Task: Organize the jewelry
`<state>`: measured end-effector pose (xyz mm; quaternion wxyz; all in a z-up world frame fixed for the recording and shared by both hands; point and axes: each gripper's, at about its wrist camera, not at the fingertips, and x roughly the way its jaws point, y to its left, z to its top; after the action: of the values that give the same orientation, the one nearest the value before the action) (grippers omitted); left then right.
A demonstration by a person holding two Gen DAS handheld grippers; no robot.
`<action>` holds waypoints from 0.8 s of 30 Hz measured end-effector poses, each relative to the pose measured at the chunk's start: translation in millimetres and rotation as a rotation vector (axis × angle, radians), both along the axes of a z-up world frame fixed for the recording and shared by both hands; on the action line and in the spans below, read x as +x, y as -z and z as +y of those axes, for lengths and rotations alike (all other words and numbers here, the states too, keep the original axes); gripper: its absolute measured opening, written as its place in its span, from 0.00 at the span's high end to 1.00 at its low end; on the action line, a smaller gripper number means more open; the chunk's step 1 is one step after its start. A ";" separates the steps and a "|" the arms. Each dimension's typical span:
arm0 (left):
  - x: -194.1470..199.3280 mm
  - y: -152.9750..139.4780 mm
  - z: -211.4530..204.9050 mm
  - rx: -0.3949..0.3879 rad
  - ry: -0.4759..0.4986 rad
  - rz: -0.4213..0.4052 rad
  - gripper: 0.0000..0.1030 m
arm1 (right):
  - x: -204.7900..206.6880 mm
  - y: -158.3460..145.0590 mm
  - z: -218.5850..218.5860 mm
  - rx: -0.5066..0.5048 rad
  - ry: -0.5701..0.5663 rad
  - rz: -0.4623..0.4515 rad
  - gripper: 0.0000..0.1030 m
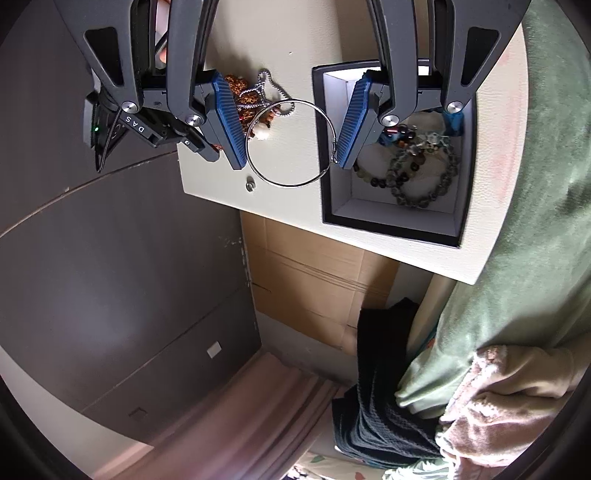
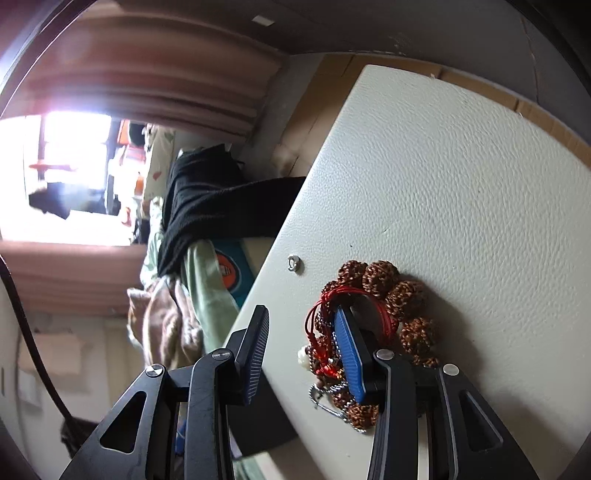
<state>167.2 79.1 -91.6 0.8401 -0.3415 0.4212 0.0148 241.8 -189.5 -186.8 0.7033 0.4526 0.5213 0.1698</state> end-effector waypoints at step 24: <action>-11.5 -12.0 12.0 0.017 -0.030 -0.025 0.49 | -14.8 -15.8 -15.0 0.061 0.078 -0.022 0.93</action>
<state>155.7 91.2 -79.6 0.8477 -0.3408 0.4055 0.0265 227.0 -204.5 -171.0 0.7010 0.4919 0.4900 0.1628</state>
